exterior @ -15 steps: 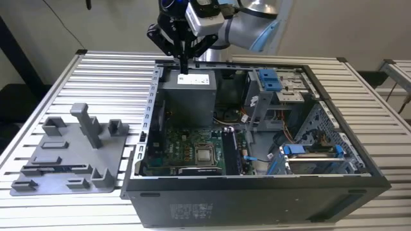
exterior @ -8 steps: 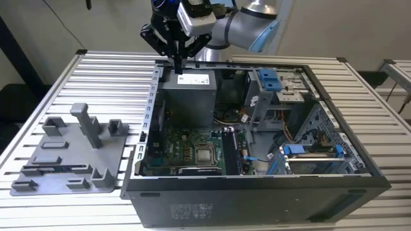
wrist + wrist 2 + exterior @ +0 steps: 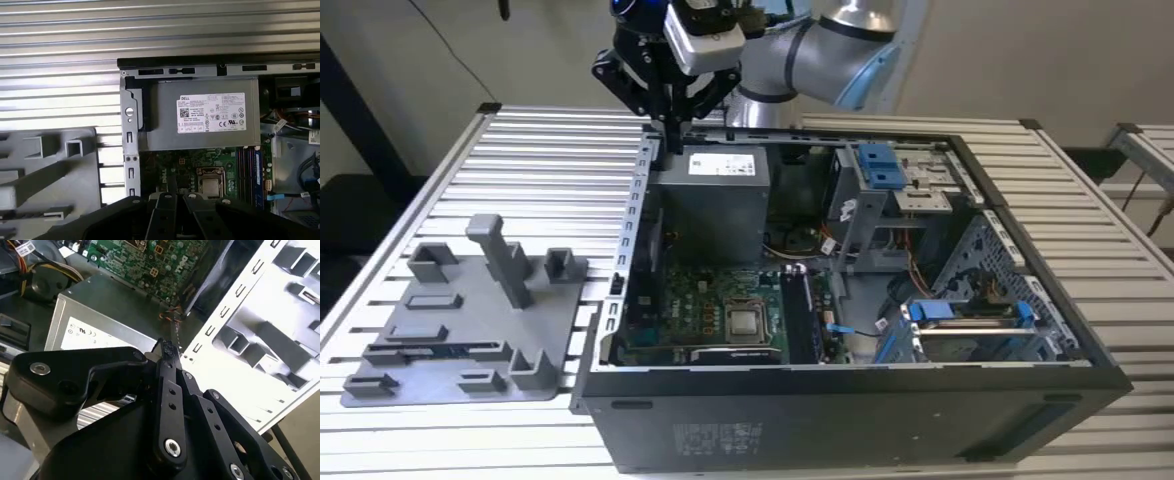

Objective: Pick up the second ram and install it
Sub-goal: 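Reach for the second ram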

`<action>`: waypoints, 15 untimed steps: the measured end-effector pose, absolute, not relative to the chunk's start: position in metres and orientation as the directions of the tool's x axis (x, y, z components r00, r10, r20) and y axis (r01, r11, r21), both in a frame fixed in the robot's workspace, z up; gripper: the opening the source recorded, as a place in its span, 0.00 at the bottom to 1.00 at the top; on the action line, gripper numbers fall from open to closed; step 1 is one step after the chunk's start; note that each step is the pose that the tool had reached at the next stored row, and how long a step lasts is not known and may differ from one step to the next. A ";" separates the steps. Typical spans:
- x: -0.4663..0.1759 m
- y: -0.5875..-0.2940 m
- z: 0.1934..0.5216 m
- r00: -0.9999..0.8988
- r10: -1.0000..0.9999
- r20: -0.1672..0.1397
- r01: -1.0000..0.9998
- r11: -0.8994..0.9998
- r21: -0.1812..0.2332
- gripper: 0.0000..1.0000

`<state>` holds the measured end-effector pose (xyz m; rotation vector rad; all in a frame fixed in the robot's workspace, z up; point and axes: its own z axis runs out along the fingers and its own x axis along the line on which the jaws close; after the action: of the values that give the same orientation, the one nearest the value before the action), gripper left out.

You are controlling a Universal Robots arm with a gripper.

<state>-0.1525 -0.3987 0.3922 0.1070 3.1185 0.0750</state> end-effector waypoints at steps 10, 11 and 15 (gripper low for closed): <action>-0.172 -0.399 0.392 -0.998 0.068 -0.018 0.067 0.997 0.049 0.11; -0.174 -0.399 0.392 -0.998 0.068 -0.017 0.067 0.997 0.049 0.11; -0.183 -0.399 0.392 -0.998 0.067 -0.017 0.066 0.997 0.049 0.11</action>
<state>-0.1834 -0.3987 0.3922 0.1046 3.1205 0.0749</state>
